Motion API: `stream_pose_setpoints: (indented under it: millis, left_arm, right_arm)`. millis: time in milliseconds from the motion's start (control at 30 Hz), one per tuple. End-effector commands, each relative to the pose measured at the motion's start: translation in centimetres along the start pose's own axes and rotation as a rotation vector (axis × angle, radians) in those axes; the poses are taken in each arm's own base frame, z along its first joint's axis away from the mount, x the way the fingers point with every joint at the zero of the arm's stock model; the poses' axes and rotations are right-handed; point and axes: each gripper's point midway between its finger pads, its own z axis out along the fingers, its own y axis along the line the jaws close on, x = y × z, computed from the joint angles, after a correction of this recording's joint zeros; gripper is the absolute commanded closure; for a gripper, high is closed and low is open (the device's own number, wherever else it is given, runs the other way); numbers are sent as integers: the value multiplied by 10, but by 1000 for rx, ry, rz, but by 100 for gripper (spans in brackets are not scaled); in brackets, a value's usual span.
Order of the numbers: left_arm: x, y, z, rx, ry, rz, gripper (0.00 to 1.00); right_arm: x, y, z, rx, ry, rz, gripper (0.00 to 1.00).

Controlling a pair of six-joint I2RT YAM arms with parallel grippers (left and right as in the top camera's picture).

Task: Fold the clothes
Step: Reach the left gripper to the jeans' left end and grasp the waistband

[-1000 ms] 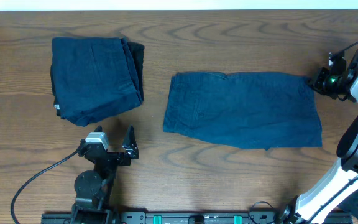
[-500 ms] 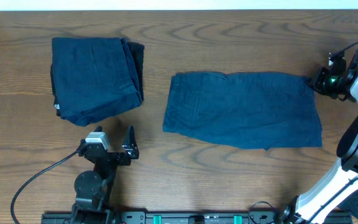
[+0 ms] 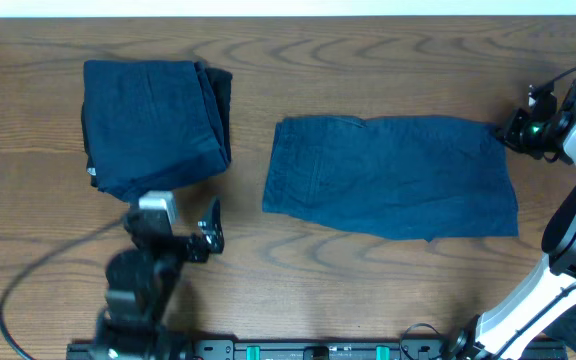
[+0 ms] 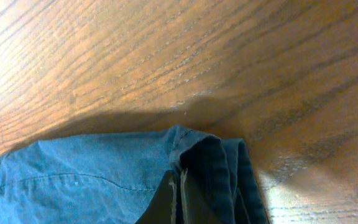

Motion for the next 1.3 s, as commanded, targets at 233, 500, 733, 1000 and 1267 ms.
stream_pose_setpoints:
  millis: [233, 500, 733, 1000, 1267]
  left_arm:
    - [-61, -42, 75, 36, 424, 109, 2]
    - [-33, -79, 181, 88, 601, 155, 2]
    - [18, -101, 224, 216, 671, 126, 14]
    - [49, -101, 256, 242, 680, 121, 20]
    - [73, -94, 273, 236, 701, 118, 23]
  right_arm:
    - [6, -4, 6, -2, 19, -4, 99]
    - [6, -4, 6, -1, 20, -4, 99]
    - [7, -6, 7, 27, 23, -9, 99]
    - [8, -4, 8, 25, 25, -13, 99]
    - [8, 1, 10, 21, 28, -24, 99]
